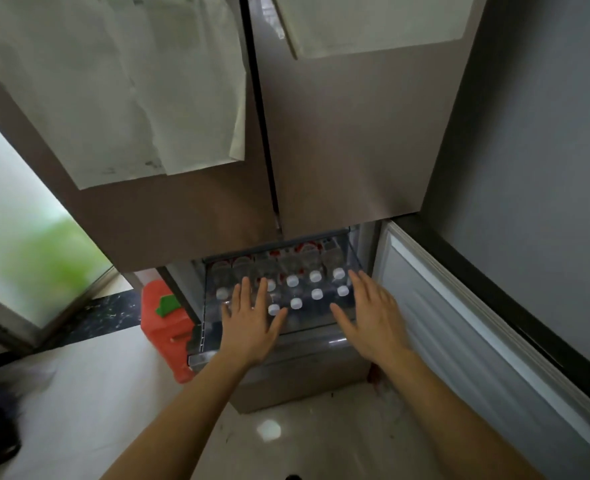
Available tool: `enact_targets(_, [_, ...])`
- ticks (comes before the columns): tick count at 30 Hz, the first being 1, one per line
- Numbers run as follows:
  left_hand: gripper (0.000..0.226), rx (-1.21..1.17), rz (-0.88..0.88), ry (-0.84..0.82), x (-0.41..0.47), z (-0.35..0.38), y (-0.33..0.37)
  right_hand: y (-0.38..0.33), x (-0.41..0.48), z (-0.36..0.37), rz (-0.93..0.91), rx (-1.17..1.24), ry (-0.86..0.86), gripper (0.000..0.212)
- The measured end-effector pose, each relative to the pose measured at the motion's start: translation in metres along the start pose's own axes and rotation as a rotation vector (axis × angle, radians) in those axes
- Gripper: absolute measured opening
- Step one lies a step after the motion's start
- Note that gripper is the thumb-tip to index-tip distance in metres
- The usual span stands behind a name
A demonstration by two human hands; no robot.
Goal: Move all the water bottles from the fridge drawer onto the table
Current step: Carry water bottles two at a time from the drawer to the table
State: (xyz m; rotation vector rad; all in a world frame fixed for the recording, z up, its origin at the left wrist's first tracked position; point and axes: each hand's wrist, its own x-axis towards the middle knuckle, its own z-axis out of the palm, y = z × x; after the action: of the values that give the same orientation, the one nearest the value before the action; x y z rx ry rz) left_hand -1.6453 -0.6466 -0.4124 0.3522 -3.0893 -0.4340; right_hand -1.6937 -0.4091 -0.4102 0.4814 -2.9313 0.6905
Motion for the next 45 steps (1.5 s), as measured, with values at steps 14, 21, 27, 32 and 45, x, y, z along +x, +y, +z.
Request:
enact_targets(14, [0.07,0.045,0.056,-0.212,0.117,0.063,-0.051,0.013,0.118,0.097,0.049,-0.034,-0.386,0.07])
enact_targets(21, [0.067,0.103,0.065,-0.286,0.149,0.088,-0.051,0.015,0.151,0.128,0.047,-0.026,-0.439,0.066])
enact_targets(27, [0.054,-0.064,0.004,-0.246,0.144,0.086,-0.046,0.019,0.155,0.125,0.058,0.097,-0.466,0.06])
enact_targets(32, [0.046,-0.071,-0.006,-0.259,0.114,0.071,-0.036,0.015,0.136,0.101,0.084,0.115,-0.645,0.043])
enact_targets(45, [0.037,0.004,0.014,0.168,0.042,-0.006,-0.001,-0.01,0.096,0.0,-0.057,0.159,-0.274,0.026])
